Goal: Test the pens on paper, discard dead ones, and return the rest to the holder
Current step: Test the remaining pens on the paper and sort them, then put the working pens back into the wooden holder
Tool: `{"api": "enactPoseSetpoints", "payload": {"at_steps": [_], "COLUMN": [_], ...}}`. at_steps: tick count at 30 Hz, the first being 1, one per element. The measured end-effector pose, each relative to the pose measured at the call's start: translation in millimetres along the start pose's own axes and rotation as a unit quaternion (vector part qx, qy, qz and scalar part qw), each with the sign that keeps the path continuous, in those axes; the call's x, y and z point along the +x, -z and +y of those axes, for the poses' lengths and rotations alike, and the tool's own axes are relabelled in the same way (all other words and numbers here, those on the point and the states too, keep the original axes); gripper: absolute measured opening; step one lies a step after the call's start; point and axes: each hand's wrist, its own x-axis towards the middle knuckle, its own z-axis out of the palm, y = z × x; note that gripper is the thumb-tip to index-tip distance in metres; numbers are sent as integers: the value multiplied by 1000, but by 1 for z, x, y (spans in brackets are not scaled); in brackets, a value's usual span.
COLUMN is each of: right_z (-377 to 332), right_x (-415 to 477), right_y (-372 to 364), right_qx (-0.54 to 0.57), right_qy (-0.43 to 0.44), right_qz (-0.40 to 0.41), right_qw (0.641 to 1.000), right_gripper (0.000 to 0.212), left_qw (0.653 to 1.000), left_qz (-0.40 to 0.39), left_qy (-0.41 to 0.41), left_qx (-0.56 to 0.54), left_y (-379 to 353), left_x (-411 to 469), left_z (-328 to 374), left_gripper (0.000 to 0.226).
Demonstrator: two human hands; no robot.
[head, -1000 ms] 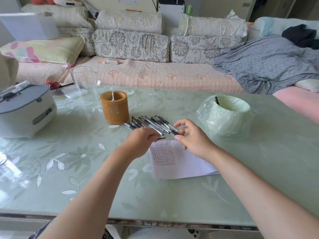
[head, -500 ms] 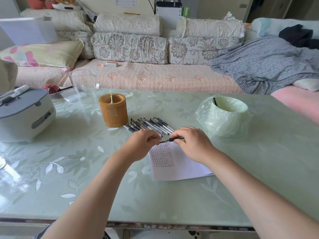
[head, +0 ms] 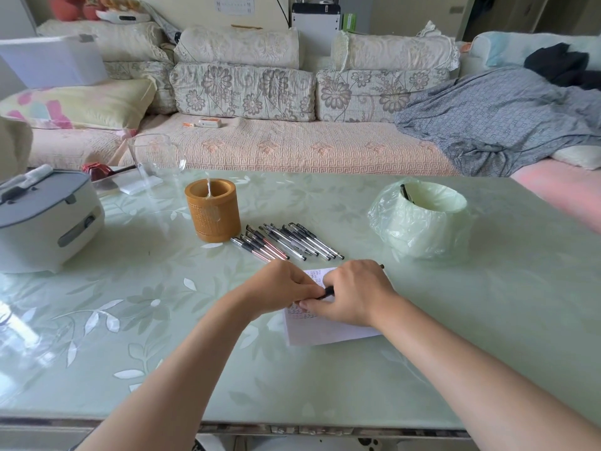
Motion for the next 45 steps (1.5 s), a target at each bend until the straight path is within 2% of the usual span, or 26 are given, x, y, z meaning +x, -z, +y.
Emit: {"api": "enactPoseSetpoints", "payload": {"at_steps": [7,10,14,18,21,24,27,30,32,36,42,45], "right_z": [-5,-5,0,8,15,27,41,49,51,50,44,27], "right_x": [3,7,16,25,34,47,59,71,77,85,88,91], "right_y": [-7,-9,-14,-21,-21,-23,-22,-27,-35,-48,-46,-38], "right_qx": [11,57,196,256,268,257,225,210,199,162,114,91], "right_qy": [-7,0,10,-7,-27,-68,-148,-205,-218,-218,-192,-148], "right_qz": [26,26,-7,9,19,62,118,124,109,83,39,53], "right_qw": [1000,998,980,967,963,962,956,948,949,959,974,983], "right_gripper": [62,58,22,29,26,26,28,25,22,14,23,27], "left_qw": [999,1000,993,969,959,957,943,920,917,926,933,938], "left_qz": [-9,8,118,243,280,279,272,254,218,169,162,162], "left_qy": [23,12,-23,-43,-47,-36,-59,-66,-57,-44,-43,-45], "left_qx": [-27,-14,20,30,28,78,183,291,329,334,318,302], "left_y": [6,11,24,34,35,33,33,34,33,32,33,35], "left_x": [3,5,15,23,28,36,40,39,39,41,43,42], "left_z": [-5,-5,-11,-20,-28,-41,-53,-59,-61,-68,-71,-70], "left_gripper": [9,12,20,14,7,20,32,38,44,47,48,50]}}
